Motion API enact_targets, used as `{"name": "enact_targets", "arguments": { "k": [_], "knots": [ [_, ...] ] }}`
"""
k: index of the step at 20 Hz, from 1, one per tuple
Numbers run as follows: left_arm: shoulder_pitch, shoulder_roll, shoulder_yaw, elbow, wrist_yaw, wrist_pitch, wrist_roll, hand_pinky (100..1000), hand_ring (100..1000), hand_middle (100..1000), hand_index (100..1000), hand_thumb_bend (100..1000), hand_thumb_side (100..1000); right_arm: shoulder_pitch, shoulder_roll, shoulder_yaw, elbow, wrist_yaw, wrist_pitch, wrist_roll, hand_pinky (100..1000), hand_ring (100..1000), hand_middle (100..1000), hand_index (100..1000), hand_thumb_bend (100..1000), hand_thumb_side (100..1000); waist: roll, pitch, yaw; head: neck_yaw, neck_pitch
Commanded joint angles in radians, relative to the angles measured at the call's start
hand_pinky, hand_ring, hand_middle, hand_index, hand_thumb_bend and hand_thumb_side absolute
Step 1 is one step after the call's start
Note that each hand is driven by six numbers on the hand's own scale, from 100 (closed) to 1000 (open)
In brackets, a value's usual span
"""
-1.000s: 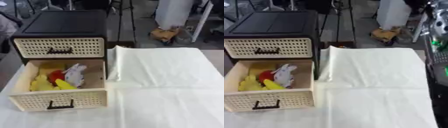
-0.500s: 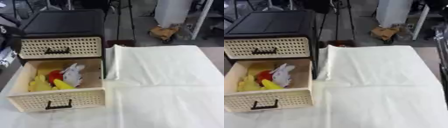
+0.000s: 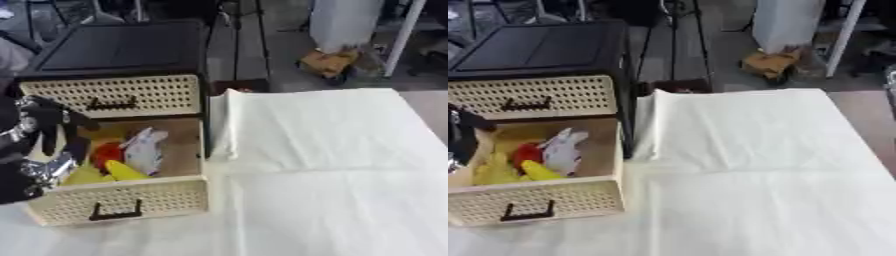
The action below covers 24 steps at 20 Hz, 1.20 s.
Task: Pick up objects from table and place into drawer.
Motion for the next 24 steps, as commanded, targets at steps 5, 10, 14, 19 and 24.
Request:
{"name": "enact_targets", "arguments": {
  "k": [5,10,14,19,24],
  "knots": [
    [-0.008,0.052,-0.054,-0.013,0.008,-0.009,-0.085,215,347,538,806,100,1000,-0.001,-0.028,-0.007,-0.016,-0.019,-0.004,-0.033,440,525,453,661,100,906,0.006,-0.014,-0.003,0.009,-0.012],
    [0.013,0.056,-0.092,-0.013,-0.014,0.009,-0.155,118,268,554,844,100,1000,0.003,-0.021,-0.010,-0.016,-0.023,-0.001,-0.045,437,521,450,658,100,905,0.005,-0.009,-0.007,0.012,-0.018],
    [0.029,0.050,-0.118,-0.013,-0.031,0.029,-0.200,112,267,563,904,100,1000,0.007,-0.016,-0.012,-0.016,-0.026,0.002,-0.049,435,518,449,656,100,901,0.002,-0.004,-0.009,0.016,-0.023],
    [0.040,0.043,-0.146,-0.013,-0.057,0.059,-0.238,113,276,576,929,100,1000,0.011,-0.012,-0.015,-0.016,-0.029,0.006,-0.052,433,515,449,656,100,902,-0.001,-0.001,-0.011,0.021,-0.029],
    [0.058,0.040,-0.173,-0.013,-0.094,0.089,-0.294,102,281,623,937,100,1000,0.014,-0.009,-0.017,-0.016,-0.032,0.008,-0.055,430,512,450,655,100,902,-0.004,0.002,-0.016,0.026,-0.034]
  ]
}}
